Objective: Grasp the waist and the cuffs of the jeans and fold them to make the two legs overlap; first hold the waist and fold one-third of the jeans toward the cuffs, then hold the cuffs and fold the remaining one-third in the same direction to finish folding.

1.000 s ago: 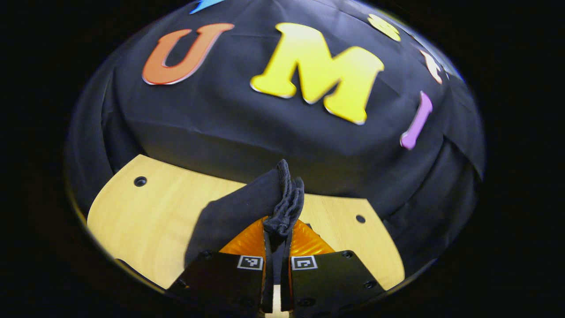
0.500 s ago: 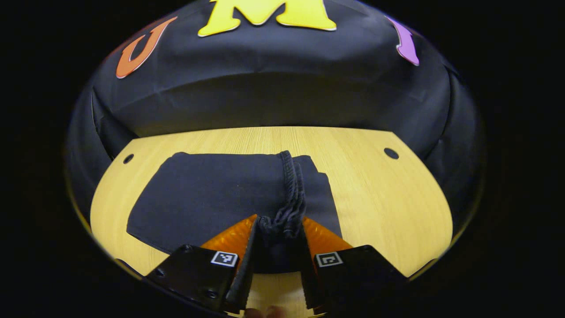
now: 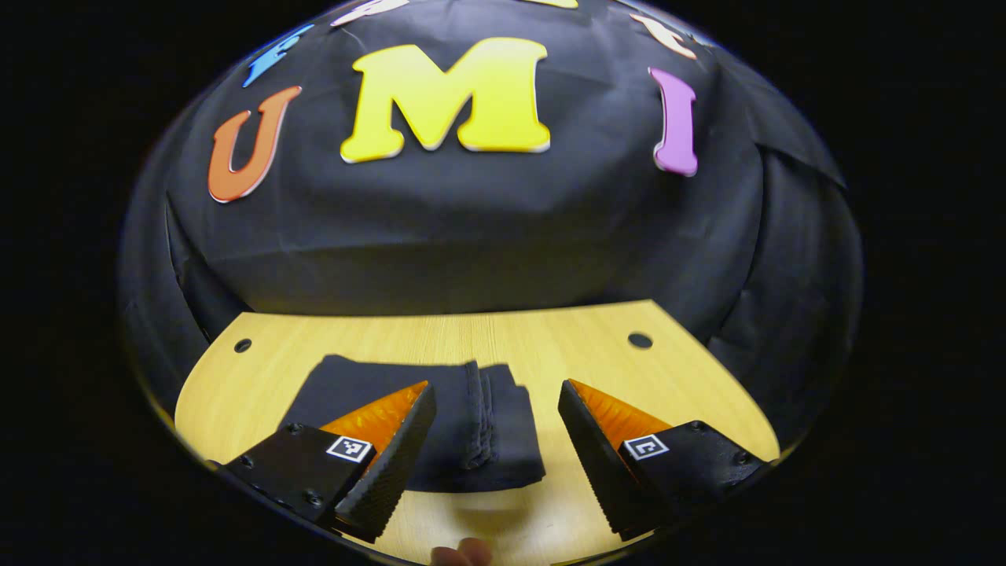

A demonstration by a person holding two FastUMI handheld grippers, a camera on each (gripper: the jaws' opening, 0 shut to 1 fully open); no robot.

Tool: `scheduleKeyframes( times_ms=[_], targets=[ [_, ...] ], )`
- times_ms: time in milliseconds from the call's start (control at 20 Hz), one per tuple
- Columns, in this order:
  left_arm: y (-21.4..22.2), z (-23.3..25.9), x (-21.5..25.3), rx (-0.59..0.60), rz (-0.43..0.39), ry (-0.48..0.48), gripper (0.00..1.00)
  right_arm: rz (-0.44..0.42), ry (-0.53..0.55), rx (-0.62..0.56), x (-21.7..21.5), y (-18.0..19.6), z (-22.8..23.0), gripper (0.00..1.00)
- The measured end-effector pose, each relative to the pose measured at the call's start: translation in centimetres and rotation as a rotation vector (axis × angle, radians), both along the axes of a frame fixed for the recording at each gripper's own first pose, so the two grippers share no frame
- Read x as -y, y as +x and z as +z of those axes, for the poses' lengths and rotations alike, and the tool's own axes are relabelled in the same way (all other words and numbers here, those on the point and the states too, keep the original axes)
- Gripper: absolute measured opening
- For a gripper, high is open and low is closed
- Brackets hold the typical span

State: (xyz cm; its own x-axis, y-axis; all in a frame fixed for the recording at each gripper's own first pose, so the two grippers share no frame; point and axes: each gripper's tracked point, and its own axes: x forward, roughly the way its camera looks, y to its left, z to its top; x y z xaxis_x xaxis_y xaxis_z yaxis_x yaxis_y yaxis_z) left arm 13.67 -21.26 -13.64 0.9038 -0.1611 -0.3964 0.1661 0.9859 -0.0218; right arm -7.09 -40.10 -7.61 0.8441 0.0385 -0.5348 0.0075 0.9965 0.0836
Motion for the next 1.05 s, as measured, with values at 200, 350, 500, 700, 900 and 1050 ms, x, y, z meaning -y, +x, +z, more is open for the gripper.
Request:
scheduleKeyframes(
  times_ms=[200, 350, 500, 700, 900, 1050],
  targets=[
    [-2.7, 11.9, -4.0, 0.193, 0.015, -0.077, 1.0, 0.107, -0.064, 0.241, -5.0, 3.6, 7.5, 0.99],
    [-4.9, 18.0, -9.0, 0.28, 0.07, -0.12, 0.99, 0.166, -0.035, 0.362, -10.1, 4.1, 12.3, 0.94],
    [-8.0, 21.2, -15.1, 0.318, 0.119, -0.083, 0.98, 0.191, -0.036, 0.453, -14.5, 4.1, 15.9, 0.94],
    [-11.7, 22.7, -20.0, 0.367, 0.183, -0.084, 0.98, 0.153, -0.059, 0.567, -17.8, 2.6, 19.2, 0.94],
    [-14.4, 22.7, -21.5, 0.397, 0.19, -0.082, 0.98, 0.139, -0.061, 0.584, -19.8, 0.5, 19.9, 0.99],
    [-15.4, 22.5, -22.3, 0.393, 0.196, -0.077, 0.98, 0.11, -0.082, 0.591, -19.8, -0.5, 19.9, 0.93]
  ],
)
